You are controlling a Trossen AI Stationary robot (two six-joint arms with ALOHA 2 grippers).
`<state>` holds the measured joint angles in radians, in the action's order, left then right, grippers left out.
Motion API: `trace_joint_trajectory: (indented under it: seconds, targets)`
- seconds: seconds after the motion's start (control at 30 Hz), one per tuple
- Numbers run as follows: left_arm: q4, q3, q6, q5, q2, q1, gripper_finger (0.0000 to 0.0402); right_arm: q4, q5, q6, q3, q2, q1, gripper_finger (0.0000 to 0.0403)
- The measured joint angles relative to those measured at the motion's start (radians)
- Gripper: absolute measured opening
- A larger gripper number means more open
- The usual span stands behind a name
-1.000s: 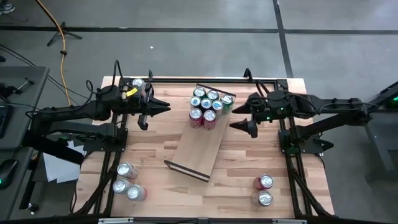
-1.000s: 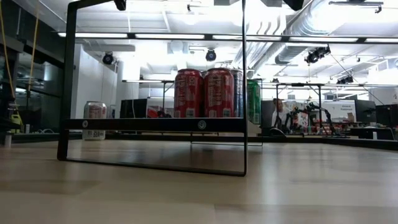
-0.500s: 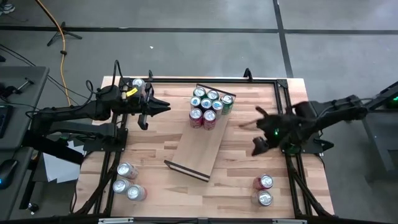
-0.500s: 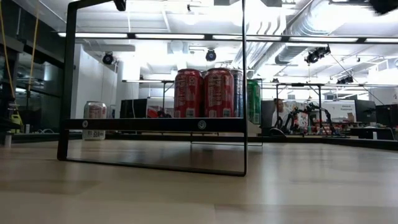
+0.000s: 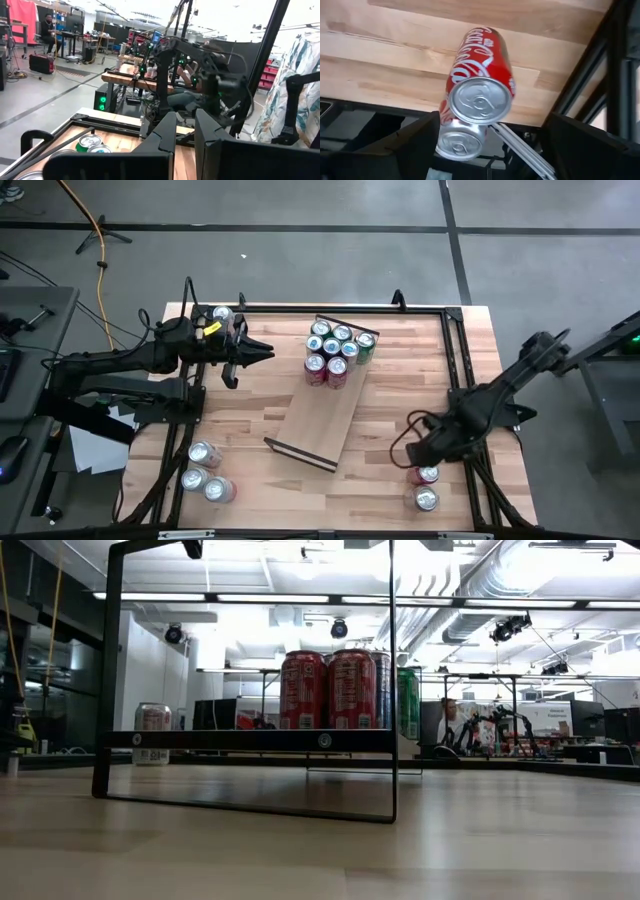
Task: Place canned beverage on shelf
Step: Put the red soda can on the shelf aligned with the other red soda can
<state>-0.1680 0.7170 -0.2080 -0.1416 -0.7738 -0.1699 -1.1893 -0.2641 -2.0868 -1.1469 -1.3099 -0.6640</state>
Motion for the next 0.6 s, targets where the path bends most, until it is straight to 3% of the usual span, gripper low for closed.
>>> trace_joint_trajectory:
  seconds: [0.6]
  targets:
    - [0.000, 0.000, -0.026, -0.043, 0.000, 0.000, 0.0000, 0.056, -0.033, 0.072, 0.000, -0.254, -0.008, 0.0358]
